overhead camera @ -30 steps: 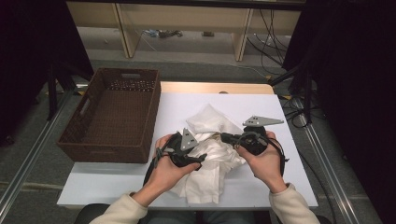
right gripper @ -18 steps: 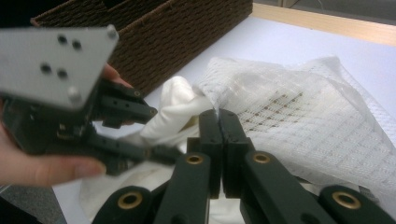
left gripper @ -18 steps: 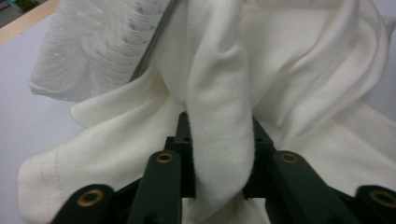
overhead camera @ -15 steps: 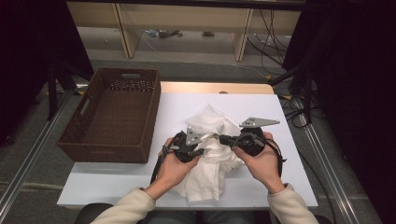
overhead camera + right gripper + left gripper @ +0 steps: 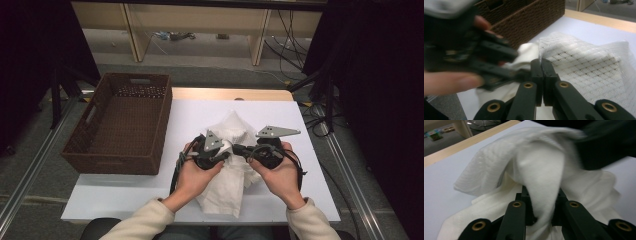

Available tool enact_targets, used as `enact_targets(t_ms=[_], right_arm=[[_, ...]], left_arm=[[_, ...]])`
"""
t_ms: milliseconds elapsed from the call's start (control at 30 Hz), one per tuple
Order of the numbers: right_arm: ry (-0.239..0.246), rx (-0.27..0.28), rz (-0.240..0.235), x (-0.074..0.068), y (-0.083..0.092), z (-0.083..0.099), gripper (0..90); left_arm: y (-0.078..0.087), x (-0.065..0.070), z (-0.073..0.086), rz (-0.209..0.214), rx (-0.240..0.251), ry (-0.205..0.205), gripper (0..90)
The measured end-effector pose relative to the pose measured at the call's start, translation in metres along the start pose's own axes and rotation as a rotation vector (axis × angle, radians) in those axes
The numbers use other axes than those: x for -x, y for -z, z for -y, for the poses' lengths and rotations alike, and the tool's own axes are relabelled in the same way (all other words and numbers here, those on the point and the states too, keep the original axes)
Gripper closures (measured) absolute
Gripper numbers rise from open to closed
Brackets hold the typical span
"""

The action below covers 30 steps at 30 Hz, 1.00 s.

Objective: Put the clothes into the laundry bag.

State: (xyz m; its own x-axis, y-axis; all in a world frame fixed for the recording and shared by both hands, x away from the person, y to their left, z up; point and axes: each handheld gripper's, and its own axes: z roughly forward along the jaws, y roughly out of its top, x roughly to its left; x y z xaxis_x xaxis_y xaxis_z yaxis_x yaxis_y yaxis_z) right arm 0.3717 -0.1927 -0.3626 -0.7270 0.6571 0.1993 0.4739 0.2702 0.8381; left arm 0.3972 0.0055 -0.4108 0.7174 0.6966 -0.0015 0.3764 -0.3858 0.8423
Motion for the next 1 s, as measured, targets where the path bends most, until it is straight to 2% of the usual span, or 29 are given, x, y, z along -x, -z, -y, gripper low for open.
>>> enact_targets(t_ms=[33, 67, 100, 133, 167, 200, 233, 333, 400, 467, 500, 533, 567, 600, 633, 667, 700, 733, 767, 833, 900, 933, 967, 1000], right_arm=[[-0.034, -0.021, 0.006, -0.001, 0.0, 0.001, 90.0], [-0.007, -0.022, 0.013, 0.0, -0.001, 0.001, 90.0], [-0.028, -0.021, 0.007, 0.0, -0.003, 0.002, 90.0], [-0.028, -0.03, 0.006, 0.002, -0.004, 0.003, 90.0], [-0.037, -0.031, 0.007, 0.003, -0.005, 0.003, 90.0], [-0.025, -0.029, 0.023, 0.004, -0.004, 0.003, 90.0], [-0.017, -0.027, 0.021, 0.006, -0.004, 0.003, 90.0], [-0.031, -0.024, 0.025, 0.006, -0.002, 0.003, 90.0], [-0.037, -0.026, 0.03, 0.006, 0.0, 0.003, 90.0], [-0.018, -0.013, 0.043, 0.008, 0.0, 0.002, 90.0], [-0.022, -0.015, 0.034, 0.009, 0.001, 0.002, 90.0], [-0.043, -0.019, 0.043, 0.008, 0.003, 0.002, 90.0], [-0.043, -0.014, 0.045, 0.009, 0.002, 0.002, 90.0], [-0.018, -0.007, 0.038, 0.011, 0.002, 0.002, 90.0], [-0.053, -0.022, 0.047, 0.01, 0.003, 0.002, 90.0], [-0.037, -0.014, 0.043, 0.011, 0.002, 0.002, 90.0], [-0.055, -0.019, 0.042, 0.01, 0.002, 0.002, 90.0], [-0.055, -0.018, 0.041, 0.01, 0.002, 0.002, 90.0], [-0.048, -0.016, 0.04, 0.01, 0.002, 0.002, 90.0], [-0.046, -0.023, 0.048, 0.01, 0.002, 0.002, 90.0], [-0.043, -0.023, 0.062, 0.009, 0.002, 0.002, 90.0], [-0.043, -0.022, 0.06, 0.009, 0.002, 0.002, 90.0], [-0.045, -0.024, 0.06, 0.009, 0.002, 0.002, 90.0], [-0.046, -0.024, 0.051, 0.01, 0.001, 0.002, 90.0]], left_arm=[[-0.008, -0.005, 0.002, -0.003, 0.009, 0.022, 76.5], [-0.013, -0.009, 0.004, 0.01, 0.016, 0.032, 75.9], [-0.016, -0.011, 0.005, 0.023, 0.018, 0.048, 75.1], [-0.017, -0.011, 0.004, 0.025, 0.02, 0.051, 74.3], [-0.016, -0.012, 0.004, 0.032, 0.017, 0.044, 73.2], [-0.015, -0.012, 0.004, 0.02, 0.025, 0.034, 71.5], [-0.013, -0.013, 0.004, 0.037, 0.013, 0.02, 68.6], [-0.007, -0.011, 0.004, 0.032, -0.002, 0.015, 54.7], [0.0, -0.009, 0.004, 0.02, -0.014, -0.026, 43.1], [0.01, -0.005, 0.004, 0.022, -0.028, -0.054, 33.2], [0.015, -0.003, 0.005, 0.023, -0.029, -0.064, 30.6], [0.021, -0.002, 0.006, 0.032, -0.032, -0.075, 28.8], [0.026, 0.0, 0.007, 0.037, -0.032, -0.085, 27.3], [0.031, 0.001, 0.009, 0.044, -0.035, -0.09, 25.6], [0.035, 0.002, 0.011, 0.059, -0.04, -0.093, 24.1], [0.038, 0.002, 0.013, 0.073, -0.048, -0.087, 23.0], [0.04, 0.002, 0.016, 0.071, -0.058, -0.086, 22.4], [0.04, 0.001, 0.019, 0.066, -0.068, -0.105, 22.1], [0.04, 0.0, 0.023, 0.061, -0.083, -0.098, 22.2], [0.035, -0.005, 0.031, 0.054, -0.124, -0.107, 23.2], [0.027, -0.009, 0.038, 0.044, -0.15, -0.123, 32.8], [0.023, -0.01, 0.041, 0.051, -0.155, -0.105, 39.1], [0.02, -0.01, 0.043, 0.064, -0.157, -0.096, 49.3], [0.018, -0.008, 0.044, 0.08, -0.156, -0.105, 58.8]])
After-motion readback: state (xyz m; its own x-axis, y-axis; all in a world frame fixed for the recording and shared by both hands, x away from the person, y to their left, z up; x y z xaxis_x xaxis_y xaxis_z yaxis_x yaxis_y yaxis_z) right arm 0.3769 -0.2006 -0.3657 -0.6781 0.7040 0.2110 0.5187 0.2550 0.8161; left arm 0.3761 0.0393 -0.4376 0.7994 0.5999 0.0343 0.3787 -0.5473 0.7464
